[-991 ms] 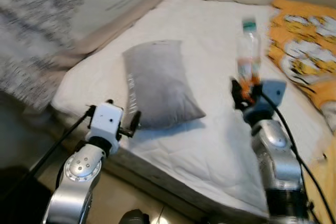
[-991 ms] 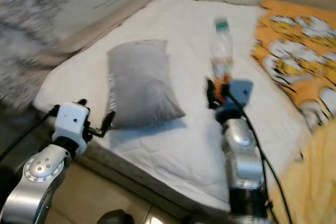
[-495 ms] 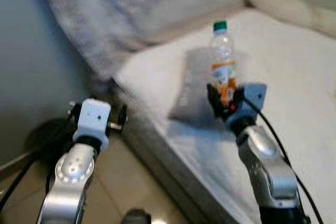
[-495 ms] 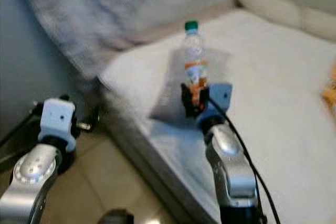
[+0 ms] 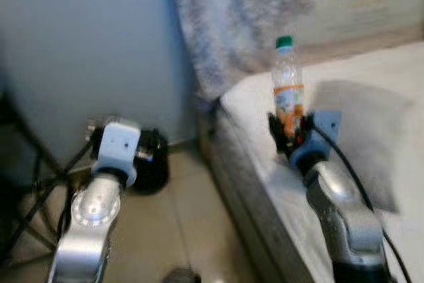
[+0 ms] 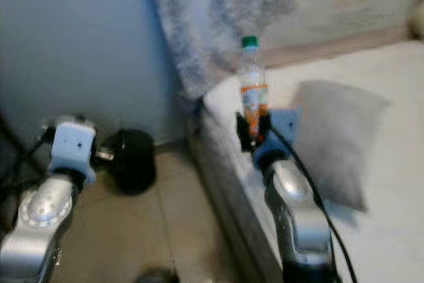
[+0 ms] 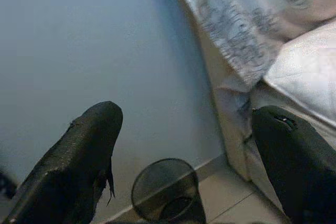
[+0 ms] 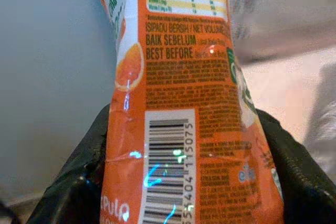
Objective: Clean up the room
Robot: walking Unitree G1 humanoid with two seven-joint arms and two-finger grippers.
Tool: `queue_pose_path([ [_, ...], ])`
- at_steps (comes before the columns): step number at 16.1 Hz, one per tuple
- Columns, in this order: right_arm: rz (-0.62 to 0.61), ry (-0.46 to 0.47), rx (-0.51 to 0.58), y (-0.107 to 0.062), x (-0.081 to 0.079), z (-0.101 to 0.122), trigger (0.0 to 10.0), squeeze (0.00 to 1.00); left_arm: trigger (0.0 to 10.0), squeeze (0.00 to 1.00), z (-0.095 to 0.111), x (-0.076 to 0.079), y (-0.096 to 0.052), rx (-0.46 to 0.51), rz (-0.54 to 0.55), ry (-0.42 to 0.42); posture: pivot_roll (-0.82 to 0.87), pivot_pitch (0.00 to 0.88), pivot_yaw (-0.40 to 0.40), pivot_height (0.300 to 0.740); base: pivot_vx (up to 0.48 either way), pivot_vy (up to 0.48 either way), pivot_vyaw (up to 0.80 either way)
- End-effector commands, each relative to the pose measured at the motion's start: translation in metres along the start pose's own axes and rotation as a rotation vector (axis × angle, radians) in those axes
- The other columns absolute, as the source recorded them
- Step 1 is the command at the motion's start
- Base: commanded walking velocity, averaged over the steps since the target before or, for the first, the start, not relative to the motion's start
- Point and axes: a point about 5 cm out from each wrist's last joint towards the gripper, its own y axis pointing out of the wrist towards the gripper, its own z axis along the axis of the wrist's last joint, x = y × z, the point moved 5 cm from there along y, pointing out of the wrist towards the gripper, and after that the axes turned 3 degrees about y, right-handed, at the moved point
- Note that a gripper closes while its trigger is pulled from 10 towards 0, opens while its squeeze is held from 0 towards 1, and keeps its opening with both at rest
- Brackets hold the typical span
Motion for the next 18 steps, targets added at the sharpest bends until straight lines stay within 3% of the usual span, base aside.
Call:
queue_pose_path([
  [1, -0.005, -0.005, -0.004, -0.001, 0.001, 0.001, 10.0, 0.00, 10.0, 0.00, -0.004, 0.004, 0.001, -0.017, -0.013, -0.002, 0.12, 0.000, 0.035, 0.740, 0.000, 0.000, 0.80],
  [4, 0.037, -0.005, -0.115, 0.003, -0.001, -0.020, 10.0, 0.00, 10.0, 0.00, -0.002, 0.006, 0.003, -0.005, -0.024, -0.035, 0.13, 0.000, 0.035, 0.740, 0.000, 0.000, 0.53],
  [6, 0.066, -0.110, -0.162, 0.007, -0.004, -0.030, 10.0, 0.00, 10.0, 0.00, -0.005, 0.005, 0.002, -0.015, -0.018, -0.050, 0.13, 0.000, 0.032, 0.740, 0.000, 0.000, 0.00],
  [9, 0.064, -0.136, -0.175, 0.009, -0.004, -0.035, 10.0, 0.00, 10.0, 0.00, -0.008, 0.006, 0.001, -0.022, -0.013, -0.059, 0.14, 0.000, 0.015, 0.740, 0.000, 0.000, 0.00],
  [11, 0.024, -0.135, -0.200, 0.015, -0.002, -0.043, 10.0, 0.00, 10.0, 0.00, -0.011, 0.006, -0.001, -0.028, -0.010, -0.063, 0.14, 0.000, 0.004, 0.740, 0.242, 0.000, 0.80],
  [14, 0.050, -0.160, -0.186, 0.023, -0.016, -0.044, 10.0, 0.00, 10.0, 0.00, -0.011, 0.008, 0.002, -0.028, -0.016, -0.059, 0.15, 0.000, -0.014, 0.740, 0.273, 0.000, 0.00],
  [18, -0.020, -0.124, -0.178, 0.024, -0.001, -0.042, 10.0, 0.00, 10.0, 0.00, -0.014, 0.005, 0.000, -0.035, -0.004, -0.059, 0.15, 0.000, -0.021, 0.740, 0.325, 0.000, 0.00],
])
